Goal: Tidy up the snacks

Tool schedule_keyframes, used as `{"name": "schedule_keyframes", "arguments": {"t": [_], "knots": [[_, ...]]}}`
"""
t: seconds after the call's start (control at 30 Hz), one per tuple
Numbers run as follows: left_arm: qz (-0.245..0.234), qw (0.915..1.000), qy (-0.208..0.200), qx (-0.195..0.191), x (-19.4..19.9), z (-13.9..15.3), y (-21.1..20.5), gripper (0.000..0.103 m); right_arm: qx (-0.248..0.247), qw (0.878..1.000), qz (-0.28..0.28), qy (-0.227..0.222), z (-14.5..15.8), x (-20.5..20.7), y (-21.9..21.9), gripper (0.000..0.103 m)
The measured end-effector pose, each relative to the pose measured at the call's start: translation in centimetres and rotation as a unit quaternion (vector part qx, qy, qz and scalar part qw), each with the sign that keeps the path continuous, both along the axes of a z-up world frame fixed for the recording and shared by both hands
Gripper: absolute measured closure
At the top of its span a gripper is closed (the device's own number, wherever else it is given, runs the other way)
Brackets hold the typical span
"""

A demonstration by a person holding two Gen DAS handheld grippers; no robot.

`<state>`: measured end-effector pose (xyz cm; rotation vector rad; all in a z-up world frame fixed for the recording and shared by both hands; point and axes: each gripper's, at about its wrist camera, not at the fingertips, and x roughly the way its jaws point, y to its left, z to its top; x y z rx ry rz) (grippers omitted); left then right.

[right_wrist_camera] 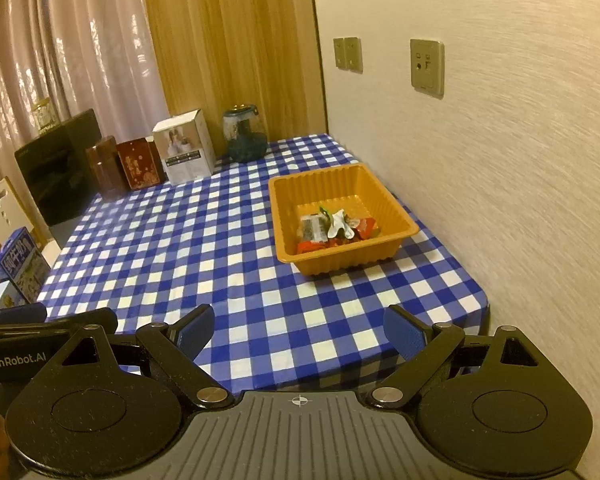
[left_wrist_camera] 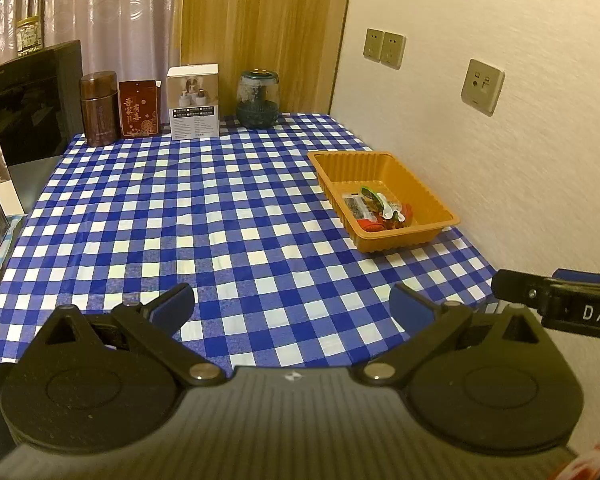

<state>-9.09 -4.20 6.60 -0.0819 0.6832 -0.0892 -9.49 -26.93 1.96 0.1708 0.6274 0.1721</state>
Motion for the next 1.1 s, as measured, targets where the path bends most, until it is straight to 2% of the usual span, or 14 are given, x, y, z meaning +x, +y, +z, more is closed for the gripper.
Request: {"name": "schedule_keyframes", "arguments": {"t": [1.1], "knots": [[-0.001,1.0000,0.001,-0.001,0.21,-0.11,0.04,0.000,-0.005,1.000,0.000,0.000,-0.22,0.17,0.04,0.012]]}}
